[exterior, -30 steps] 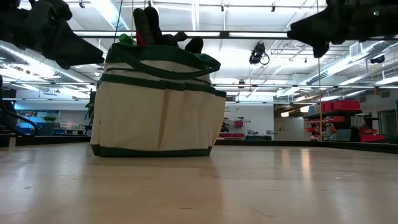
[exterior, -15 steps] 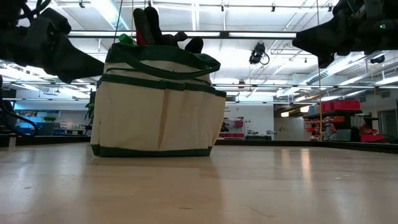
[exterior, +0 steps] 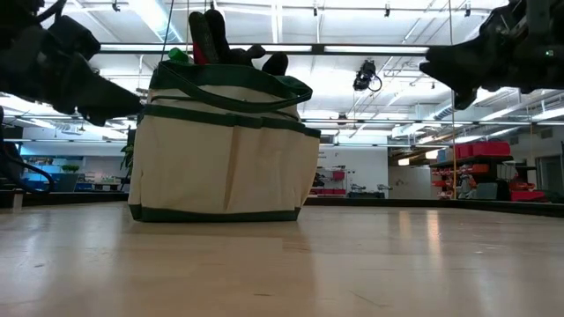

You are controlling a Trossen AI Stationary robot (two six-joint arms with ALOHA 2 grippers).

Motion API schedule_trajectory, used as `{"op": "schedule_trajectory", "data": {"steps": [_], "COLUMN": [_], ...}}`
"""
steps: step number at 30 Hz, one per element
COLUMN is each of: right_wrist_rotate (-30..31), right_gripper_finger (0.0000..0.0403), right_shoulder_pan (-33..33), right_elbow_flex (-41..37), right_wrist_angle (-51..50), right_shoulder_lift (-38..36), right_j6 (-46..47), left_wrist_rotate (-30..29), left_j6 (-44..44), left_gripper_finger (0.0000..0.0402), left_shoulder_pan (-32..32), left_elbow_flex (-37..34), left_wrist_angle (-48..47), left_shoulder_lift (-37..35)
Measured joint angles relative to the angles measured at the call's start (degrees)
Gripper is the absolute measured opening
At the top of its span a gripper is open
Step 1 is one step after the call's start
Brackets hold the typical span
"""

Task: Pick & Place Garden tools in Gardening bag
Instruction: Return to Home Position

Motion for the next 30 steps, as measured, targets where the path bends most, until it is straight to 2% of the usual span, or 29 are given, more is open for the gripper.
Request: {"op": "schedule_trajectory", "data": {"steps": [2,10,30], "right_wrist_rotate": [0.0,0.0,0.2], "right_gripper_finger": [0.0119,0.0119,0.0119], "right_shoulder_pan": [0.0,0.0,0.0], "right_elbow_flex": [0.0,0.0,0.0], "right_wrist_angle": [-1.5,-7.1,-7.1], "right_shoulder_lift": [0.0,0.1,0.1], "right_j6": [1.2,11.5,10.7], "left_wrist_rotate": [-0.6,0.8,0.9], "left_j6": [-0.1,-0.9,-0.9], "left_gripper_finger": [0.0167,0.0167,0.0167], "left_shoulder_pan": [0.0,0.0,0.1], "left_elbow_flex": [-0.9,-1.0,-1.0], "left_wrist_angle": [2.9,3.1,3.3], "left_shoulder_lift": [0.2,0.6,0.6]}}
